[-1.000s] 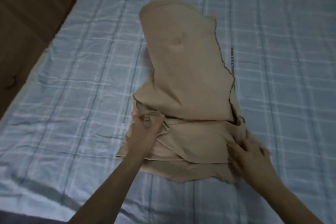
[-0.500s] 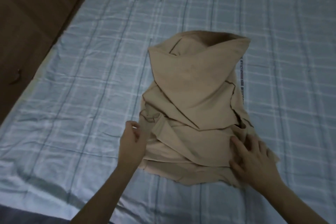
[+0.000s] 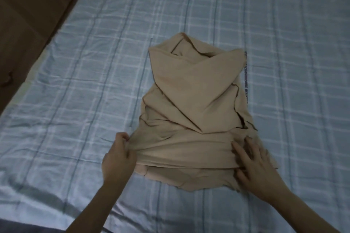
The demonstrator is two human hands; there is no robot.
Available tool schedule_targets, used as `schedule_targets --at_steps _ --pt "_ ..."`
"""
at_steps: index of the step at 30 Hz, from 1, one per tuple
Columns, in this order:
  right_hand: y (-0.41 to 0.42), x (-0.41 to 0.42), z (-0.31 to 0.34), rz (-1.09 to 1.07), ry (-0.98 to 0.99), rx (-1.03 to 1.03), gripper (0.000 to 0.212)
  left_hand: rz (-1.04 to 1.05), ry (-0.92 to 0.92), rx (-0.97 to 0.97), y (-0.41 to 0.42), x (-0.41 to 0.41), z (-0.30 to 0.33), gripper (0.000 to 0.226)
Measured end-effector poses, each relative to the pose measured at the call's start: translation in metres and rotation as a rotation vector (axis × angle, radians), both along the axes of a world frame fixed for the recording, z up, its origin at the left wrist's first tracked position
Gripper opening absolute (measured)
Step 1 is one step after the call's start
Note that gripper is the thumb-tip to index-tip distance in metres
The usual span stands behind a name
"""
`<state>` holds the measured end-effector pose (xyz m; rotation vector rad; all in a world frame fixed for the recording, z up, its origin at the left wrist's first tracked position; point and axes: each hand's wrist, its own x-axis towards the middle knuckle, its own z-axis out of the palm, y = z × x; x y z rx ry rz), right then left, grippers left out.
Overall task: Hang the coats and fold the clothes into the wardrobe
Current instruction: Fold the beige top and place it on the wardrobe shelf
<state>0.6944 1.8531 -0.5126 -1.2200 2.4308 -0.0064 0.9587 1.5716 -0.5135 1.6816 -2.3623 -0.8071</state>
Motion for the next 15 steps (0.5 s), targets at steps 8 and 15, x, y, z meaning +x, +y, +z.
schedule_targets --at_steps 8,15 --pt "0.027 -0.017 0.003 0.256 0.023 -0.016 0.067 -1.046 -0.103 -0.257 -0.005 0.024 -0.020 0.051" --pt "0.037 -0.023 -0.010 0.379 0.099 0.107 0.079 -1.091 -0.203 -0.279 -0.005 -0.002 -0.025 0.058"
